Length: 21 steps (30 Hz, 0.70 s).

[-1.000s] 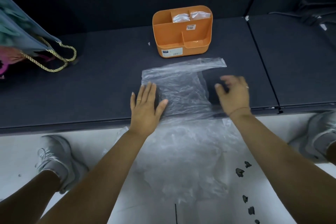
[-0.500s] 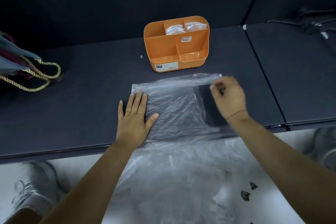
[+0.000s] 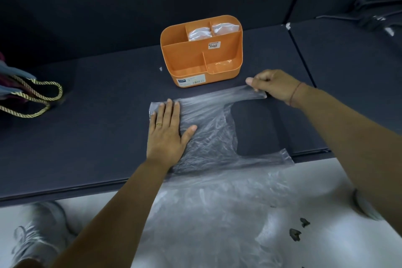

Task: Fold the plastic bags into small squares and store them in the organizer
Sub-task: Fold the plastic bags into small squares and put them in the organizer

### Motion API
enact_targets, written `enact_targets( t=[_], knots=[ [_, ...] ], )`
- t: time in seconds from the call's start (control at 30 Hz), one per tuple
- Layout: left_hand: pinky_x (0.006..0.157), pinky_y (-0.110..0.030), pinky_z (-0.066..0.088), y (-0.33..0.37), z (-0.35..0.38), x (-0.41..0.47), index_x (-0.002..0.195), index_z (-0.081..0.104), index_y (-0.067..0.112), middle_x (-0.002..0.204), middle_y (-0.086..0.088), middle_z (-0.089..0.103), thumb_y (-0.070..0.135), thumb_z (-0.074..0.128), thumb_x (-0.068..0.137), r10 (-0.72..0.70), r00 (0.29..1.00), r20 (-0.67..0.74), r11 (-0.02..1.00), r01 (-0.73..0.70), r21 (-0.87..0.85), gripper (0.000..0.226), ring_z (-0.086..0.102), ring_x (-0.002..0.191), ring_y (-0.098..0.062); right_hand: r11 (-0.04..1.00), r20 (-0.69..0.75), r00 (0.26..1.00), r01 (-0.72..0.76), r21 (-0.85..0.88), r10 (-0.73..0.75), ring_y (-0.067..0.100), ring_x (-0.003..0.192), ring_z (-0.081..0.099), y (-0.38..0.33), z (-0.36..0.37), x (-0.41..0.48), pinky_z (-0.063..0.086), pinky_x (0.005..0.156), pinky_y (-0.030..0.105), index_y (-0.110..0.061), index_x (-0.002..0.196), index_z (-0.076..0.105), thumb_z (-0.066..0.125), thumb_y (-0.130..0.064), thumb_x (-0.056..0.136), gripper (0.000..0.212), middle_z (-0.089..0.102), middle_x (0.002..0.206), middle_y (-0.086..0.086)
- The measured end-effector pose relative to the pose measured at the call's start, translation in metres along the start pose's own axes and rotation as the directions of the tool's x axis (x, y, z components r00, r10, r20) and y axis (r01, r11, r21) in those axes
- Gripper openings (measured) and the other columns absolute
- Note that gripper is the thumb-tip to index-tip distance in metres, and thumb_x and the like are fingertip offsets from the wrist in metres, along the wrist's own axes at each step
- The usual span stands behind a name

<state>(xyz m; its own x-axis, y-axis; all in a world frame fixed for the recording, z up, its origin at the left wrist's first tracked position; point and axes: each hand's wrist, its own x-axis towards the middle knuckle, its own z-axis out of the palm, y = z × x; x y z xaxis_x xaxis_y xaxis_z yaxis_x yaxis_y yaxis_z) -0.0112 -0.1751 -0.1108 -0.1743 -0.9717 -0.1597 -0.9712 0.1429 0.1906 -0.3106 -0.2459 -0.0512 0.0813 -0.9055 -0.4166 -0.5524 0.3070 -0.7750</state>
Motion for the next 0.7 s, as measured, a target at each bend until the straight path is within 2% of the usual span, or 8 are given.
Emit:
enact_targets(
  t=[0.07, 0.13, 0.23, 0.37, 0.47, 0.53, 0.63, 0.7],
  knots=[
    [0.118, -0.031, -0.019, -0.002, -0.002, 0.000, 0.149, -0.018, 0.026, 0.161, 0.003, -0.019, 0.079, -0.011, 0.078, 0.020, 1.000, 0.004, 1.000, -0.021, 0.017, 0.089, -0.020, 0.149, -0.015, 0.999, 0.008, 0.999, -0.034, 0.010, 0.034, 0.009, 0.093, 0.057, 0.001, -0.003, 0.000, 0.038, 0.100, 0.028, -0.012, 0.072, 0.062, 0.058, -0.045, 0.092, 0.038, 0.061, 0.084, -0.005],
    [0.119, -0.034, -0.017, -0.006, -0.001, 0.000, 0.150, -0.017, 0.025, 0.161, 0.002, -0.018, 0.080, -0.016, 0.076, 0.026, 1.000, 0.010, 0.998, -0.027, 0.053, 0.092, -0.019, 0.149, -0.018, 0.997, -0.006, 0.997, -0.072, 0.025, 0.072, 0.012, 0.104, 0.055, 0.003, -0.004, 0.001, 0.034, 0.096, 0.026, -0.004, 0.081, 0.064, 0.055, -0.051, 0.091, 0.049, 0.063, 0.096, 0.000],
    [0.120, -0.037, -0.014, -0.015, -0.001, -0.001, 0.154, -0.011, 0.020, 0.164, -0.004, -0.014, 0.081, -0.015, 0.076, 0.001, 1.000, 0.023, 0.998, -0.003, 0.067, 0.099, -0.020, 0.149, -0.019, 0.994, -0.025, 0.994, -0.103, 0.023, 0.103, 0.012, 0.108, 0.052, 0.001, -0.007, 0.002, 0.031, 0.098, 0.026, -0.014, 0.070, 0.058, 0.052, -0.058, 0.090, 0.049, 0.062, 0.105, 0.002],
    [0.120, -0.037, -0.016, -0.019, -0.006, -0.001, 0.155, -0.012, 0.019, 0.163, -0.002, -0.018, 0.080, -0.011, 0.075, -0.014, 0.997, 0.072, 0.999, 0.010, 0.051, 0.101, -0.026, 0.146, -0.013, 0.995, 0.025, 0.998, -0.066, 0.070, 0.064, 0.012, 0.079, 0.054, 0.000, -0.013, 0.003, 0.039, 0.077, 0.025, -0.016, 0.063, 0.049, 0.046, -0.051, 0.096, 0.049, 0.057, 0.078, 0.001],
    [0.119, -0.039, -0.017, -0.004, -0.020, 0.001, 0.157, -0.003, 0.021, 0.165, 0.001, -0.010, 0.083, -0.005, 0.077, -0.066, 0.993, 0.093, 0.986, 0.079, -0.145, 0.101, -0.021, 0.148, -0.011, 0.951, 0.155, 0.988, -0.037, 0.308, -0.011, 0.011, 0.073, 0.052, 0.003, -0.016, -0.004, 0.038, 0.069, 0.024, -0.017, 0.064, 0.051, 0.050, -0.036, 0.098, 0.039, 0.052, 0.073, -0.001],
    [0.120, -0.036, -0.014, 0.018, -0.036, 0.002, 0.157, 0.008, 0.021, 0.165, 0.003, 0.004, 0.081, 0.001, 0.079, -0.024, 0.999, 0.022, 0.948, 0.029, -0.316, 0.099, -0.011, 0.150, -0.009, 0.932, 0.210, 0.973, 0.012, 0.363, -0.094, 0.008, 0.074, 0.050, 0.001, -0.018, -0.012, 0.038, 0.071, 0.024, -0.018, 0.064, 0.054, 0.051, -0.033, 0.097, 0.036, 0.052, 0.074, -0.003],
    [0.120, -0.029, -0.003, 0.066, -0.065, 0.005, 0.155, 0.023, 0.025, 0.161, 0.007, 0.021, 0.072, 0.015, 0.088, 0.089, 0.994, -0.068, 0.800, -0.112, -0.590, 0.082, 0.005, 0.150, -0.008, 0.931, 0.302, 0.929, 0.103, 0.351, -0.216, 0.005, 0.073, 0.046, -0.011, -0.018, -0.025, 0.038, 0.070, 0.020, -0.016, 0.068, 0.055, 0.054, -0.038, 0.094, 0.034, 0.049, 0.071, -0.008],
    [0.118, -0.023, 0.014, 0.094, -0.085, 0.011, 0.151, 0.034, 0.025, 0.154, 0.009, 0.036, 0.061, 0.031, 0.098, 0.115, 0.992, -0.050, 0.660, -0.114, -0.742, 0.064, 0.024, 0.144, -0.004, 0.933, 0.355, 0.893, 0.160, 0.322, -0.276, 0.005, 0.072, 0.046, -0.021, -0.016, -0.034, 0.038, 0.069, 0.019, -0.015, 0.071, 0.056, 0.054, -0.036, 0.092, 0.030, 0.051, 0.071, -0.008]
  ],
)
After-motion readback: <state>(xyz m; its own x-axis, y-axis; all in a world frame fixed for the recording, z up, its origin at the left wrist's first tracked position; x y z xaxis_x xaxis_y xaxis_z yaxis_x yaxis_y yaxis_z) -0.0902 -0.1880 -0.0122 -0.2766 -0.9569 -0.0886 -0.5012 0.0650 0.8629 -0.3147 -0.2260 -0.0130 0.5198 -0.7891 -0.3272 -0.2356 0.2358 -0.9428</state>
